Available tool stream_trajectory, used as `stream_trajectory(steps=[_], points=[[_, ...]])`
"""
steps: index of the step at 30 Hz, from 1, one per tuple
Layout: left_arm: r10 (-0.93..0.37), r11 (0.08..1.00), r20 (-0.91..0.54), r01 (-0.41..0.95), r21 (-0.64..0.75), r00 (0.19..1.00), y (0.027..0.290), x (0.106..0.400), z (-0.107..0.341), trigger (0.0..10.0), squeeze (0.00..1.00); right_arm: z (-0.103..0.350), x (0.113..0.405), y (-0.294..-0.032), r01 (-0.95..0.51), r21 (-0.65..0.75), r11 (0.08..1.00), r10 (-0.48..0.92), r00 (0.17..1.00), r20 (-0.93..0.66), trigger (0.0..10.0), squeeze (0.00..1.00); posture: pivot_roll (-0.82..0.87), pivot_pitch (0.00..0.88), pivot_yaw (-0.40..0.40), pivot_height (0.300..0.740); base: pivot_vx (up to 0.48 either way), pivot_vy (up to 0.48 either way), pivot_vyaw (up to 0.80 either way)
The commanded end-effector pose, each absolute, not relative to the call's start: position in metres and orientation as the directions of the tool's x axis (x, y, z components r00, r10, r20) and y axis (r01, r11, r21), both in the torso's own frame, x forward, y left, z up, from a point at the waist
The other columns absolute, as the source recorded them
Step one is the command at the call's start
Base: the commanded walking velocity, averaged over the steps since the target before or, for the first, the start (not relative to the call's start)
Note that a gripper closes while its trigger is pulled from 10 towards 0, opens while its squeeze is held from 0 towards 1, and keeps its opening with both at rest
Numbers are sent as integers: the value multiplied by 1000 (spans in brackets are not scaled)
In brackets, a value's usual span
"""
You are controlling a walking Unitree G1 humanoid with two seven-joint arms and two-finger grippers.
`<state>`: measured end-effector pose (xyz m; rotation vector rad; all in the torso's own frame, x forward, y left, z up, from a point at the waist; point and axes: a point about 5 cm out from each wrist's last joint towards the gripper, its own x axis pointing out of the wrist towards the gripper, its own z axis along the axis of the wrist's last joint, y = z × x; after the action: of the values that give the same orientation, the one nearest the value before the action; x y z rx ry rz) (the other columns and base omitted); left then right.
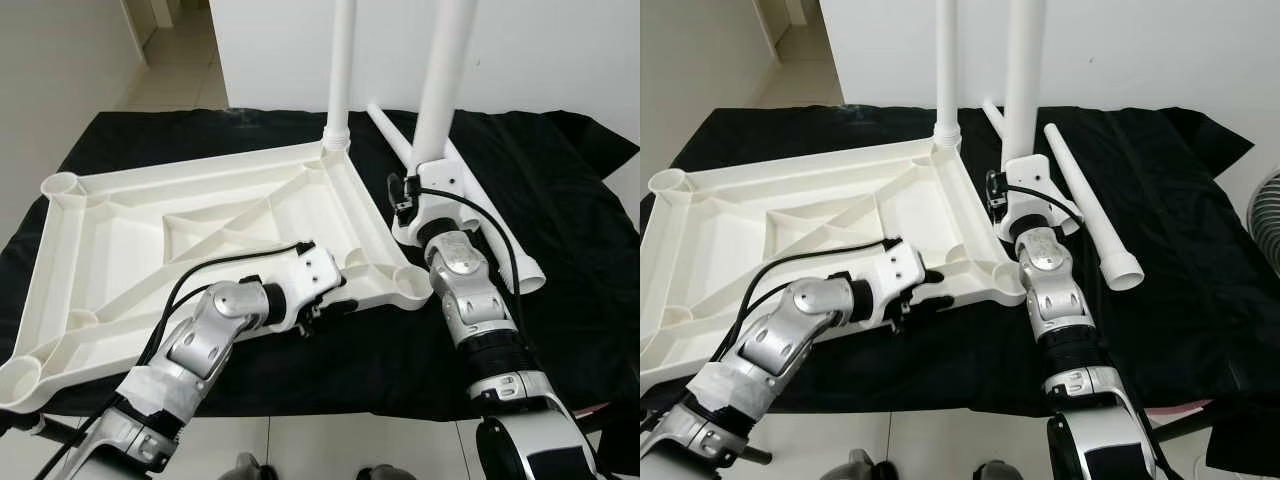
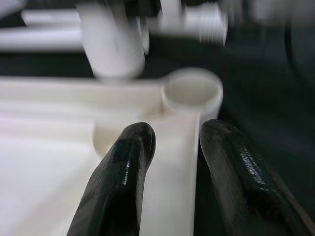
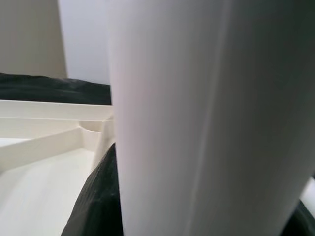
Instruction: Building children table
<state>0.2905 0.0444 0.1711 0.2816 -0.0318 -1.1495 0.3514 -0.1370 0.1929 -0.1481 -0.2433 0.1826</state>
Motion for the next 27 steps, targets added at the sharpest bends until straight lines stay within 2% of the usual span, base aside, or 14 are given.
stream_trajectory(steps=[1, 11, 22, 27], points=[[-854, 502, -23, 834, 229, 520, 44, 296, 187, 10000, 0, 193, 345, -130, -214, -160, 964, 248, 939, 237, 10000, 0, -93, 60, 17, 740, 0, 0, 0], [-848, 520, 27, 820, 239, 530, 40, 289, 196, 10000, 0, 191, 328, -124, -292, -136, 947, 319, 911, 261, 10000, 0, -93, 63, 14, 740, 0, 0, 0], [-837, 526, -11, 810, 260, 547, 48, 281, 176, 10000, 0, 187, 311, -141, -274, -119, 954, 296, 921, 254, 10000, 0, -105, 74, 13, 740, 0, 0, 0], [-847, 517, -22, 832, 199, 531, 54, 274, 174, 10000, 0, 185, 300, -146, -292, -122, 949, 314, 919, 240, 10000, 0, -101, 76, 15, 740, 0, 0, 0]])
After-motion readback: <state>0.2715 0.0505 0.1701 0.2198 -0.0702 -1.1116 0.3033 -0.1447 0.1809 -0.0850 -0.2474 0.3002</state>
